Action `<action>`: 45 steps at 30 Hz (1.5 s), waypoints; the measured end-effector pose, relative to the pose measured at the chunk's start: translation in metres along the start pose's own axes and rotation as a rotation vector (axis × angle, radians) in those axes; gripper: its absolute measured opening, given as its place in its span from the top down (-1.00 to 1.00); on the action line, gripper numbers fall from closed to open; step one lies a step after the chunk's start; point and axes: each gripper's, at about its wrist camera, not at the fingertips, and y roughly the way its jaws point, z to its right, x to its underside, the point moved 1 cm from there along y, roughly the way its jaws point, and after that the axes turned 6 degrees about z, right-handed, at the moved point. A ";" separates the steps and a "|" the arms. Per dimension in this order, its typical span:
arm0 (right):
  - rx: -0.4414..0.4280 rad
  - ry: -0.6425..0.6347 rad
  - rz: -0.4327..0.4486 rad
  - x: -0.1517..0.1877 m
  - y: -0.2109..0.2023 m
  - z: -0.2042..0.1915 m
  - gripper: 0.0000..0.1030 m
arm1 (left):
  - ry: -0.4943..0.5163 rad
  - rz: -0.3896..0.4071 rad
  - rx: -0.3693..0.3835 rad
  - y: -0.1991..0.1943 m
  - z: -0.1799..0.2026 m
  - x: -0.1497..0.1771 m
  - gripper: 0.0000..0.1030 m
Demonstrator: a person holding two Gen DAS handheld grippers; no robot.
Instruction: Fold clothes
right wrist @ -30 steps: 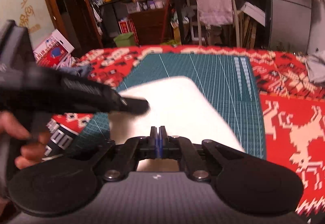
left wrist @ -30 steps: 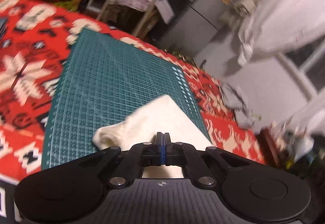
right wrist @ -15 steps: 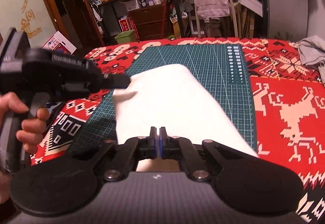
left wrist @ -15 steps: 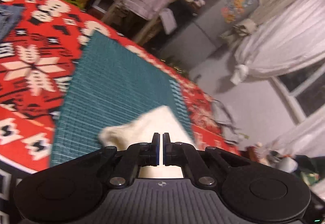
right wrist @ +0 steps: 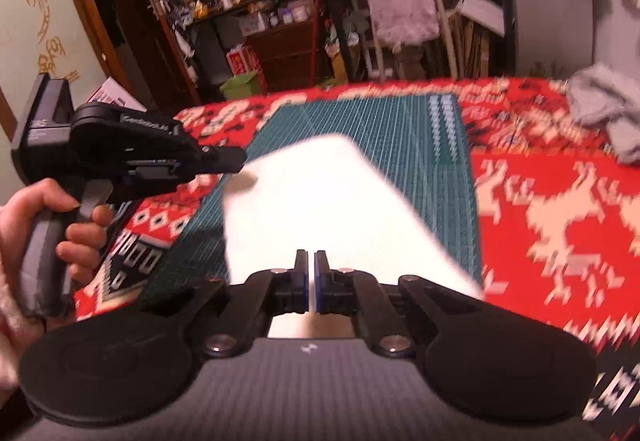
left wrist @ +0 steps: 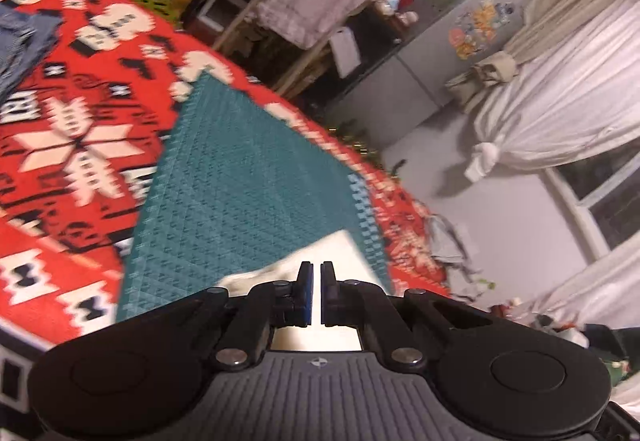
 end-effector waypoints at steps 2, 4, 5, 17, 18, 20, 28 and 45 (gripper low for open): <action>0.026 -0.010 0.011 -0.008 0.010 0.002 0.95 | 0.026 -0.013 0.022 0.011 0.011 -0.003 0.96; 0.046 -0.026 0.020 -0.015 0.023 0.002 0.95 | 0.053 -0.041 0.031 0.028 0.020 -0.003 0.96; 0.055 -0.035 0.024 -0.018 0.029 0.001 0.95 | 0.057 -0.062 0.034 0.037 0.023 -0.001 0.96; 0.123 -0.103 -0.023 0.013 0.006 0.020 1.00 | 0.115 -0.113 -0.004 0.054 0.019 0.013 0.96; 0.132 -0.100 -0.025 0.016 -0.002 0.023 1.00 | 0.125 -0.111 -0.007 0.053 0.020 0.012 0.96; 0.151 -0.089 -0.029 0.020 -0.017 0.029 1.00 | 0.163 -0.102 -0.017 0.049 0.023 0.012 0.96; 0.128 -0.055 0.008 0.014 -0.026 0.032 0.95 | 0.280 -0.112 0.048 0.047 0.048 0.018 0.96; 0.111 -0.057 -0.027 0.042 -0.059 0.030 0.93 | 0.335 -0.160 0.032 -0.010 0.055 0.076 0.96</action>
